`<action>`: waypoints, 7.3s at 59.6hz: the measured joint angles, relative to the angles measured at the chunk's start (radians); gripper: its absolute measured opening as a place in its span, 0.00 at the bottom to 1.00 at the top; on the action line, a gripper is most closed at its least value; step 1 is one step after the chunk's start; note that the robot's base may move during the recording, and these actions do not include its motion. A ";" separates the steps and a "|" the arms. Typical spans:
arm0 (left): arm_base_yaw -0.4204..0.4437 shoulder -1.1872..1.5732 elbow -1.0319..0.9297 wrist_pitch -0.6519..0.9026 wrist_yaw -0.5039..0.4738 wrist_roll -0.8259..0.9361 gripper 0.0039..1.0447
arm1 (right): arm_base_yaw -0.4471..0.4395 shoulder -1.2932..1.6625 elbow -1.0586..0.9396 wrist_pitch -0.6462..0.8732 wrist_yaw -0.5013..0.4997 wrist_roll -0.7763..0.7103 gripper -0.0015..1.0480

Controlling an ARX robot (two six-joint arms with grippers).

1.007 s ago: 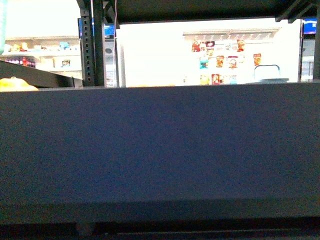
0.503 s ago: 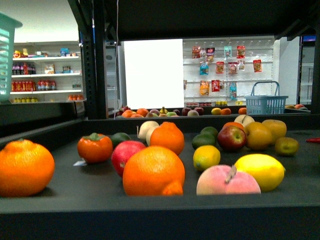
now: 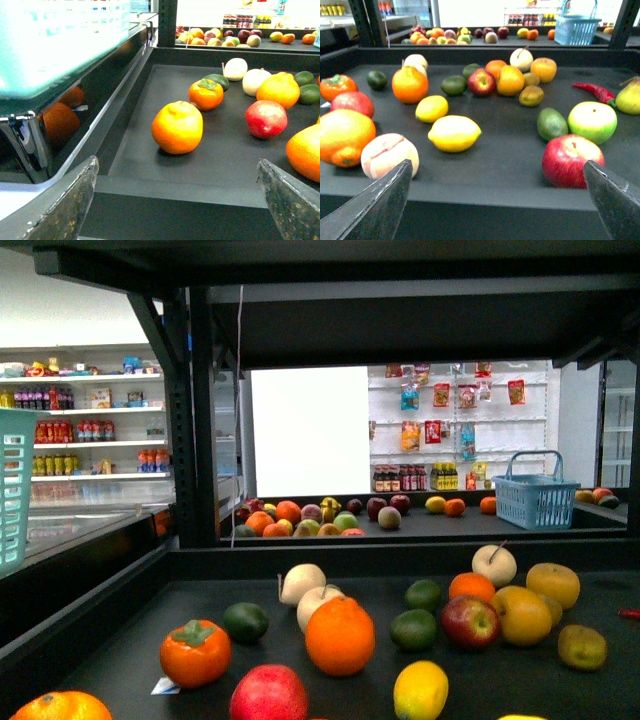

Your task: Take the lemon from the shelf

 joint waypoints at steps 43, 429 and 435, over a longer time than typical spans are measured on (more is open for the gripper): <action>0.000 0.000 0.000 0.000 -0.001 0.000 0.93 | 0.000 0.000 0.000 0.000 0.002 0.000 0.98; -0.348 1.667 1.039 0.411 0.834 -0.767 0.09 | -0.114 2.708 1.289 0.486 -0.678 -1.125 0.98; -0.348 1.667 1.039 0.411 0.834 -0.767 0.09 | -0.109 2.724 1.307 0.499 -0.674 -1.120 0.98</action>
